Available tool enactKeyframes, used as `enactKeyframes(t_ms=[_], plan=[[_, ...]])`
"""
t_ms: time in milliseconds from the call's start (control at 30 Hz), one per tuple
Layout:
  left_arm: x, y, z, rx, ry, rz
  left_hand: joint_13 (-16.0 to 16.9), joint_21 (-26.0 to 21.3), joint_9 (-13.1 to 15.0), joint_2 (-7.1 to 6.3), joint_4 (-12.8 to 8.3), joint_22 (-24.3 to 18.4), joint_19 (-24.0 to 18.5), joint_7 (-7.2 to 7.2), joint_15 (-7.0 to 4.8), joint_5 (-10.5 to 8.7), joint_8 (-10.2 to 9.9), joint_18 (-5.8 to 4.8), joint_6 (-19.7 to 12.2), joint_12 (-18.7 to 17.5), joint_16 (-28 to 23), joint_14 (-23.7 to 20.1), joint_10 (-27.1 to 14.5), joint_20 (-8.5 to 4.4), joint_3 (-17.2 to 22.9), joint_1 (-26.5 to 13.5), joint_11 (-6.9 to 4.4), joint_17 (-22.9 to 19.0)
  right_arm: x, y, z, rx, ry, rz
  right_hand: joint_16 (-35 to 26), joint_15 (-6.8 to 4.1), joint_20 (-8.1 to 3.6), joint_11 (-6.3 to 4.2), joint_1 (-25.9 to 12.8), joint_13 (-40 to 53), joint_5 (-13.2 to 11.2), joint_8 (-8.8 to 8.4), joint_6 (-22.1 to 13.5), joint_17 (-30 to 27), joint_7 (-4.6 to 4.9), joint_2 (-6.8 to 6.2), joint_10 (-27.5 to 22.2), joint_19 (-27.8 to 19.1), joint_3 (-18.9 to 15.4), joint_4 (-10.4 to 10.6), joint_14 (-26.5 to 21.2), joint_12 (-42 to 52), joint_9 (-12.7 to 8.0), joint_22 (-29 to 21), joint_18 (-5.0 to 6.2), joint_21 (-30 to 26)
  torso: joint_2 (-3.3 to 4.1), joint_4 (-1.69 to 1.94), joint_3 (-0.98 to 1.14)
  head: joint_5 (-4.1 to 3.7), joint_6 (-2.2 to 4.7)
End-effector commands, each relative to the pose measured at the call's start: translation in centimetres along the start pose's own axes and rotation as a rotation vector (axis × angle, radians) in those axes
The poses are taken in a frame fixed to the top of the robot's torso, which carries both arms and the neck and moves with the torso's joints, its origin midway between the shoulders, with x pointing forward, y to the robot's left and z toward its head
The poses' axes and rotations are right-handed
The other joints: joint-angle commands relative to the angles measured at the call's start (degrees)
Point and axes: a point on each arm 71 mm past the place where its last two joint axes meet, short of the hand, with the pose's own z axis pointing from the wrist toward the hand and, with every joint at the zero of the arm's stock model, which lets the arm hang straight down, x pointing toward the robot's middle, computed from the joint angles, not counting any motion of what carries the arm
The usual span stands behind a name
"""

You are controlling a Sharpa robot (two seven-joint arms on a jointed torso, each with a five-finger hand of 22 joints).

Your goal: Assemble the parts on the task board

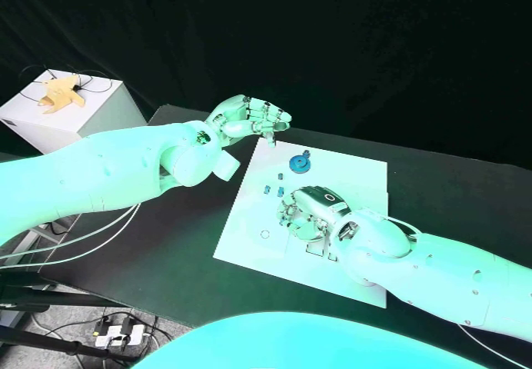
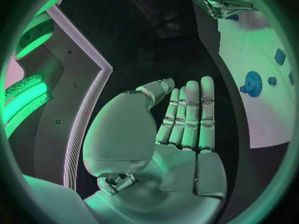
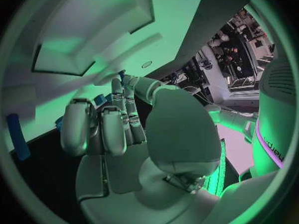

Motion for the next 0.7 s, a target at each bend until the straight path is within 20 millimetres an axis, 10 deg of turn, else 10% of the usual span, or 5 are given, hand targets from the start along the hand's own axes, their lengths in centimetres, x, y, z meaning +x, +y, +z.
enactKeyframes(t_ms=[33,433,700], plan=[[0.15,-0.1,0.09,0.005,0.007,-0.011,-0.1,-0.3,0.1,0.07,0.0,0.0,0.4,0.1,-0.03,0.1,0.3,0.88,0.0,-0.2,-0.2,-0.4,-0.5,0.14,-0.2,0.4,0.05,0.0,0.36,0.03,-0.01,-0.003,0.03,-0.013,-0.2,-0.41,-0.33,-0.89,0.4,0.1,0.1,0.21,0.2,-0.1,0.09,0.85,1.4,1.3,0.0,-0.3,2.1,0.4,0.0,4.3,-0.15,-0.1,0.02,0.04,0.0,0.0,0.01],[0.15,-0.02,0.12,0.001,0.01,-0.011,-0.1,-0.3,0.1,0.1,0.0,-0.1,0.4,0.11,-0.01,0.1,0.4,0.88,0.0,-0.3,-0.2,-0.4,-0.6,0.15,-0.3,0.5,0.07,-0.1,0.54,-0.13,-0.04,-0.009,0.045,-0.029,-1.1,-0.03,-0.11,-0.37,-0.4,-0.2,-0.3,-0.39,-1.0,-1.5,0.61,0.94,0.1,0.8,-0.1,-0.4,1.7,-0.5,0.0,3.5,0.14,-1.8,-0.02,-0.12,0.0,0.08,0.01],[0.19,0.03,0.16,-0.002,0.012,-0.012,-0.1,-0.4,0.1,0.15,0.0,-0.1,0.4,0.12,-0.01,0.1,0.4,0.88,0.0,-0.3,-0.3,-0.5,-0.7,0.16,-0.3,0.5,0.08,-0.1,0.67,0.18,-0.04,-0.045,0.053,-0.05,-7.7,2.18,1.83,2.13,-3.1,-2.7,1.1,-2.88,-4.4,-11.4,2.27,-1.75,-10.1,-4.4,-2.7,-0.5,-3.0,-0.4,-0.6,-4.0,2.58,-16.4,0.01,0.0,0.02,-0.15,0.01]])
